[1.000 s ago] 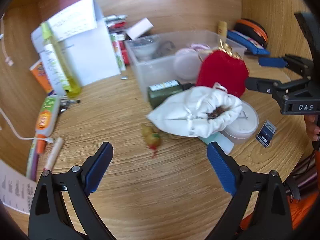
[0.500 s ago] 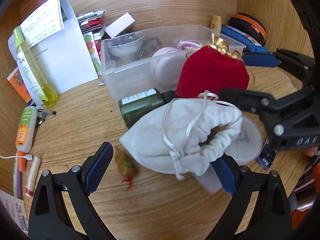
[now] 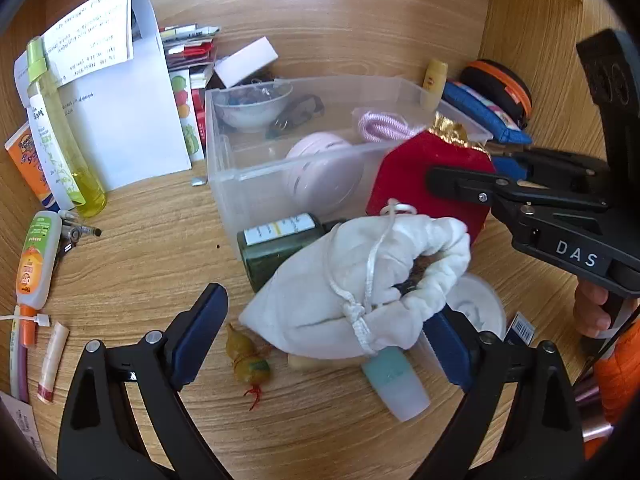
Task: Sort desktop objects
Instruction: 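Grasp the white drawstring pouch with the left tool while the right tool grasps the red velvet bag, then lift the pouch and red bag and carry both over the clear bin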
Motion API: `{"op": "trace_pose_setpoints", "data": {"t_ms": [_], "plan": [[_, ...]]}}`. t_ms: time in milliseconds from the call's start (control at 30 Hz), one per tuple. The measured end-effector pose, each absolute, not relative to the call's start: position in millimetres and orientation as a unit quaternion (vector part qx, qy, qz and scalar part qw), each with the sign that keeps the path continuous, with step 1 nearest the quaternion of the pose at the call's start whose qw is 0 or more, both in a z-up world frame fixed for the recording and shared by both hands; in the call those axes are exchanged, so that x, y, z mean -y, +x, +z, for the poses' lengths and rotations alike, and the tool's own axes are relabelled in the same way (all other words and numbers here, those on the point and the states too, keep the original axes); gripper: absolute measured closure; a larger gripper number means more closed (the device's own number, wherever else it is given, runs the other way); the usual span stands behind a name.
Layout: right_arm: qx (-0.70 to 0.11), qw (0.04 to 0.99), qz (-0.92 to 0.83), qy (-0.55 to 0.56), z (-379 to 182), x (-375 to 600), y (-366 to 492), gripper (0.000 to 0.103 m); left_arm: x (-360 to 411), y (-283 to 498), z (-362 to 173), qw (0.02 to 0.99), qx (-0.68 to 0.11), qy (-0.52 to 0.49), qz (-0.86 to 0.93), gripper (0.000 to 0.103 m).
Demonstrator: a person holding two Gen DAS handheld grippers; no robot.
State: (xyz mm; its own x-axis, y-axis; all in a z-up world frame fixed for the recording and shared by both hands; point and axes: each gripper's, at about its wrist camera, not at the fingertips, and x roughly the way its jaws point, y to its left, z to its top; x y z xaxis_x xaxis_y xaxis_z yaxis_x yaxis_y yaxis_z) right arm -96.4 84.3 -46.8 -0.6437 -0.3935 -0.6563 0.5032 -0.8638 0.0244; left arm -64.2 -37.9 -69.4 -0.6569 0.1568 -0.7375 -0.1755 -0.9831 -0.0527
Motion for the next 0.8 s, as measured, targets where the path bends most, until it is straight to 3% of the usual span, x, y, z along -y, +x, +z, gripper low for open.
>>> {"op": "trace_pose_setpoints", "data": {"t_ms": [233,400,500,800], "plan": [[-0.051,0.259,-0.906,0.331,-38,-100,-90,0.088,33,-69,-56,0.091,0.002,-0.385,0.919,0.035],[-0.045,0.260,-0.913,0.312,-26,-108,-83,0.088,30,-75,-51,0.096,0.010,-0.381,0.919,0.066],[-0.037,0.261,-0.915,0.305,-21,-114,-81,0.088,32,-78,-49,0.096,0.016,-0.383,0.919,0.076],[-0.017,0.263,-0.920,0.290,-9,-126,-81,0.088,46,-75,-27,0.109,0.057,-0.370,0.921,0.082]]}}
